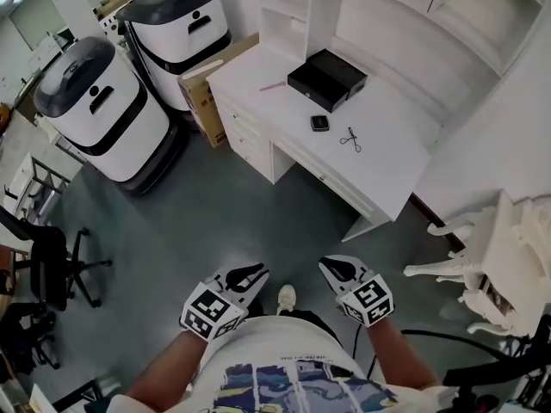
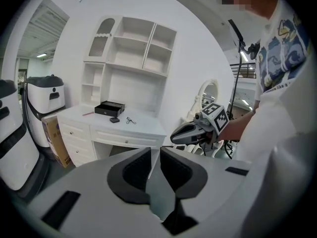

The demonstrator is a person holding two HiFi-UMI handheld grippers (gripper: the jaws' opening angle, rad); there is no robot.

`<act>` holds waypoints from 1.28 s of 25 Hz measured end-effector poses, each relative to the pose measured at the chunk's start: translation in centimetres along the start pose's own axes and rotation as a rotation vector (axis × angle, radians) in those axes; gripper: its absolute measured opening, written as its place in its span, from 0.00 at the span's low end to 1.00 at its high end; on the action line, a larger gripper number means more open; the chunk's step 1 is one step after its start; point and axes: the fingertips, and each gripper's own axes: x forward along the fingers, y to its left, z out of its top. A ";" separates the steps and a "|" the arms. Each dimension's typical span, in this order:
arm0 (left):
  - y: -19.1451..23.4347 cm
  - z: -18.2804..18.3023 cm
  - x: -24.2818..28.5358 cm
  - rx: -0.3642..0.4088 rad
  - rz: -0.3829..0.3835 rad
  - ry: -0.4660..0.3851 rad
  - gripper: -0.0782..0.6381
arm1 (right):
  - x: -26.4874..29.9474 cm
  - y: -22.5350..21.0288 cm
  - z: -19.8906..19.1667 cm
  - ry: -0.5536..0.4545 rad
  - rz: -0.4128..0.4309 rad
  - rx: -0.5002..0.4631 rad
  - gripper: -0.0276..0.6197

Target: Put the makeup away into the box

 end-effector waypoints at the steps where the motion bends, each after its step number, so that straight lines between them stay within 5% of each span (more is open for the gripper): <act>1: 0.6 0.4 0.5 0.004 -0.001 0.002 0.18 | 0.3 -0.6 0.1 0.001 -0.001 0.007 0.10; 12: 10.8 5.0 7.9 0.040 -0.109 -0.002 0.21 | 4.6 -6.7 3.0 0.051 -0.099 0.080 0.09; 24: 22.4 10.3 16.6 0.233 -0.302 0.108 0.32 | 10.5 -13.4 10.9 0.025 -0.310 0.149 0.09; 32: 26.0 11.8 26.3 0.289 -0.293 0.200 0.41 | 8.5 -16.6 9.8 0.033 -0.393 0.254 0.09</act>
